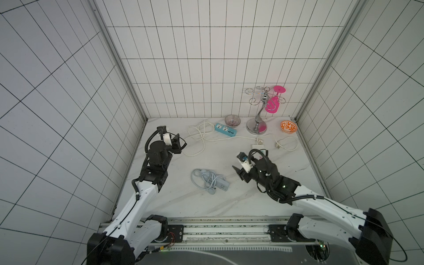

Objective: Wrap the cord around the power strip
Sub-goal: Place the power strip at the center of the board, then reset both arms

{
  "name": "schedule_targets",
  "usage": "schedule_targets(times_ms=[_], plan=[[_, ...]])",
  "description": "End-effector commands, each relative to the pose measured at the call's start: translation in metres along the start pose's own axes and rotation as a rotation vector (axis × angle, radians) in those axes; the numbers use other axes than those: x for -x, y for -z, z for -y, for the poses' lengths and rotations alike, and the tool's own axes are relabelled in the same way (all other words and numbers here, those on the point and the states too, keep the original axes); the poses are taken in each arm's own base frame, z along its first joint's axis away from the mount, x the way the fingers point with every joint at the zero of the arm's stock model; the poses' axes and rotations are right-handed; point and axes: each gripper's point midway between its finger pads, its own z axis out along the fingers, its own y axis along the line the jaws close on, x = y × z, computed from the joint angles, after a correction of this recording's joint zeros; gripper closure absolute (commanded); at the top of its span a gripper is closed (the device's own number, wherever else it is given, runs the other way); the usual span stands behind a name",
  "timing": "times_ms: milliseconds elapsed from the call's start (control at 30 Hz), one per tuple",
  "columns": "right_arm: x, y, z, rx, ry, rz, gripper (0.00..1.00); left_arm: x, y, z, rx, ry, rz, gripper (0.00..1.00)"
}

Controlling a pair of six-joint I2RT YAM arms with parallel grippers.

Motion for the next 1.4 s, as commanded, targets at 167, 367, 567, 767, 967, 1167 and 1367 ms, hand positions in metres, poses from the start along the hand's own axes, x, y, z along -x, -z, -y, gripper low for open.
schedule_targets(times_ms=[167, 367, 567, 767, 967, 1167, 1367], plan=[[-0.032, 0.047, 0.177, -0.390, -0.362, 0.209, 0.32, 0.015, 0.007, -0.001, 0.006, 0.020, 0.043, 0.58], [-0.104, 0.049, 0.230, -0.543, -0.486, 0.190, 0.32, 0.015, 0.005, 0.001, -0.007, 0.029, 0.047, 0.58], [-0.151, 0.045, 0.239, -0.663, -0.445, 0.139, 0.33, 0.011, -0.001, 0.001, -0.006, 0.018, 0.031, 0.58], [-0.156, 0.054, 0.225, -0.679, -0.382, 0.217, 0.34, 0.006, -0.007, -0.002, 0.009, 0.015, 0.014, 0.58], [-0.162, 0.058, 0.215, -0.680, -0.359, 0.254, 0.33, -0.006, -0.013, -0.010, 0.052, 0.007, -0.015, 0.58], [-0.167, 0.045, 0.219, -0.657, -0.369, 0.211, 0.22, -0.016, -0.016, -0.023, 0.119, -0.032, -0.043, 0.58], [-0.173, 0.018, 0.226, -0.639, -0.363, 0.110, 0.01, -0.019, -0.016, -0.038, 0.200, -0.090, -0.044, 0.58]])
